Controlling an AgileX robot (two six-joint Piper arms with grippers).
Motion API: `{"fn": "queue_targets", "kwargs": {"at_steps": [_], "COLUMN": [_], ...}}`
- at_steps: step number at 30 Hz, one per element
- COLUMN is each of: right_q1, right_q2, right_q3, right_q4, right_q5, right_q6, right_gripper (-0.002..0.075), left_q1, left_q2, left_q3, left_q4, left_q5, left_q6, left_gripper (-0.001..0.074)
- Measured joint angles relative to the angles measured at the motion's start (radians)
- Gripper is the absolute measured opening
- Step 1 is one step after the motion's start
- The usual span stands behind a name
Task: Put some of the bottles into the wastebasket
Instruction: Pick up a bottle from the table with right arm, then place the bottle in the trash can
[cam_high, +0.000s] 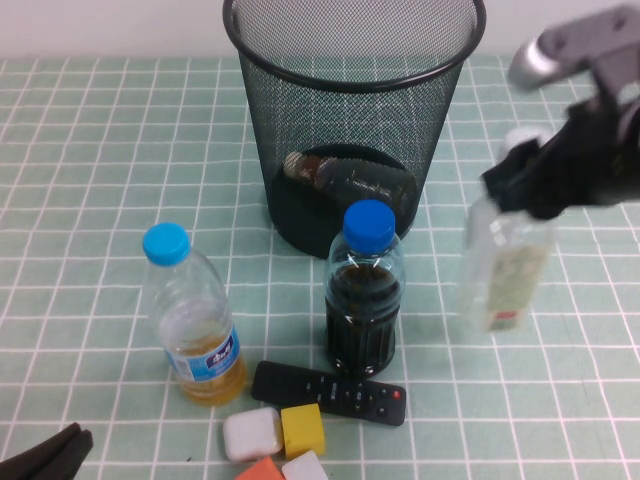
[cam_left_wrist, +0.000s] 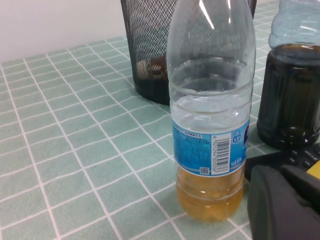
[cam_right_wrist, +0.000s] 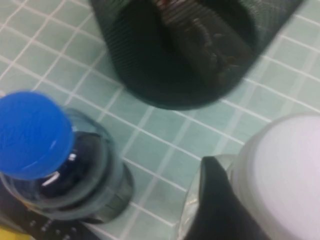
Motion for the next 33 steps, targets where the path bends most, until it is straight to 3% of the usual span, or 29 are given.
{"fn": "queue_targets", "kwargs": {"at_steps": [5, 10, 15, 20, 27, 33], "right_q1": [-0.001, -0.004, -0.004, -0.004, -0.003, -0.003], "right_q2": [-0.020, 0.023, 0.173, 0.381, 0.629, 0.780], "right_q3": [-0.249, -0.587, -0.995, -1.330, -1.461, -1.461], "right_q4": [-0.226, -0.328, -0.333, -0.193, 0.003, 0.040], "right_q5": [0.315, 0.525, 0.590, 0.597, 0.485, 0.463], "right_q6": [0.237, 0.288, 0.254, 0.176, 0.114, 0.107], "right_gripper": [0.0338, 0.0338, 0.0338, 0.0338, 0.0338, 0.0338], "left_q1": [0.000, 0.000, 0.000, 0.000, 0.000, 0.000], "left_q2": [0.000, 0.000, 0.000, 0.000, 0.000, 0.000], "left_q3": [0.000, 0.000, 0.000, 0.000, 0.000, 0.000], "left_q4": [0.000, 0.000, 0.000, 0.000, 0.000, 0.000], "left_q5": [0.000, 0.000, 0.000, 0.000, 0.000, 0.000], "left_q6": [0.000, 0.000, 0.000, 0.000, 0.000, 0.000], "left_gripper": [-0.0004, -0.0004, -0.0004, -0.0004, -0.0004, -0.0004]}}
